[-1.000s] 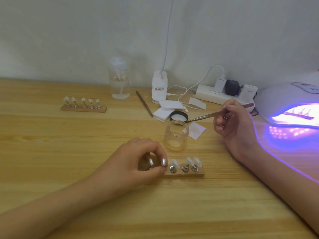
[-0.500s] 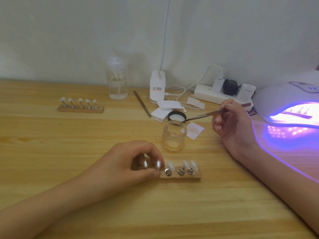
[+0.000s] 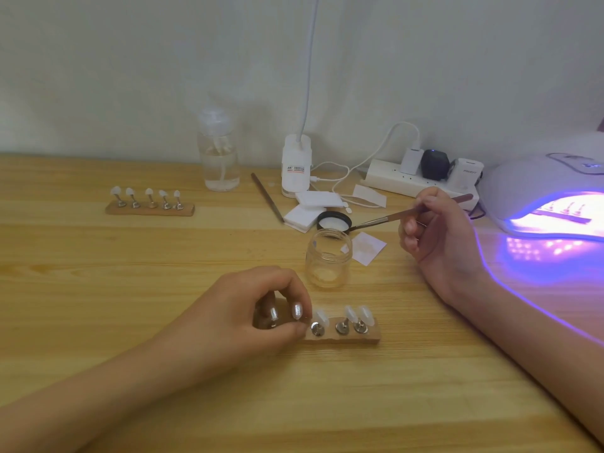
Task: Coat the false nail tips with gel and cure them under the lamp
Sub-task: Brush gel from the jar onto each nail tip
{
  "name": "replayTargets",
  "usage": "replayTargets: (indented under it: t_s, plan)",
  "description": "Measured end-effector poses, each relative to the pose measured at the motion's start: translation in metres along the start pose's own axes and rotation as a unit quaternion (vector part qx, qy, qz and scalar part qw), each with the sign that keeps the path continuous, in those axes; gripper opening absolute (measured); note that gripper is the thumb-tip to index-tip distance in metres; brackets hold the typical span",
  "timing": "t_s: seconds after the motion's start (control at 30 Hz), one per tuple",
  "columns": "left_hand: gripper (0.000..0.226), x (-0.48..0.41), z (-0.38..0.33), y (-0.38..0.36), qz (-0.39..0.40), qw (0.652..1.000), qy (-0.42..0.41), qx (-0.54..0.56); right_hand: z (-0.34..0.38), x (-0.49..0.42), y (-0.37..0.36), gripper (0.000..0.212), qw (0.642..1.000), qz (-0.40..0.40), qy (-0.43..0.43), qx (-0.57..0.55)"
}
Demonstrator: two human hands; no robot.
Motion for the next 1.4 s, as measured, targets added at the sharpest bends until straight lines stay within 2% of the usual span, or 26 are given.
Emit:
replayTargets:
  t_s: [0.2, 0.33, 0.47, 0.6, 0.9, 1.03, 1.2, 1.3, 1.4]
  plan:
    - [0.016, -0.006, -0.005, -0.007, 0.021, 0.999, -0.024, 0.013, 0.001, 0.000, -0.001, 0.033, 1.000, 0.001, 0.000, -0.008]
    - [0.016, -0.007, -0.002, -0.007, 0.019, 0.999, -0.048, 0.004, 0.005, 0.002, -0.007, 0.041, 0.999, 0.023, 0.038, 0.025]
    - [0.007, -0.006, 0.000, -0.009, 0.003, 0.996, -0.088, -0.025, 0.019, 0.008, -0.023, 0.026, 0.981, 0.060, 0.117, 0.140]
    - [0.006, -0.002, -0.001, -0.010, -0.010, 0.991, -0.122, -0.060, 0.020, 0.015, -0.042, 0.022, 0.951, 0.099, 0.156, 0.247]
    - [0.004, -0.001, -0.004, -0.011, -0.035, 0.980, -0.157, -0.116, 0.010, 0.018, -0.053, 0.020, 0.930, 0.125, 0.156, 0.307]
    - [0.002, 0.000, -0.006, -0.011, -0.036, 0.981, -0.156, -0.108, 0.006, 0.019, -0.052, 0.018, 0.935, 0.119, 0.147, 0.301]
    - [0.002, -0.002, -0.005, -0.008, -0.042, 0.991, -0.128, -0.013, 0.013, 0.015, -0.045, 0.022, 0.955, 0.069, 0.151, 0.245]
    - [0.013, -0.002, -0.006, -0.006, -0.045, 0.990, -0.136, 0.001, 0.011, 0.016, -0.039, 0.025, 0.967, 0.044, 0.140, 0.209]
    - [0.005, 0.002, -0.011, -0.001, -0.063, 0.987, -0.143, 0.047, 0.008, 0.014, -0.032, 0.030, 0.981, 0.007, 0.105, 0.161]
Point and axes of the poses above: each hand's wrist, its own x-axis away from the middle knuckle, its own y-axis out of the back of the hand, z = x × y, the point moved 3 cm from there along -x, towards the middle knuckle, and after that the axes turned 2 degrees about z, right-handed, at the moved point
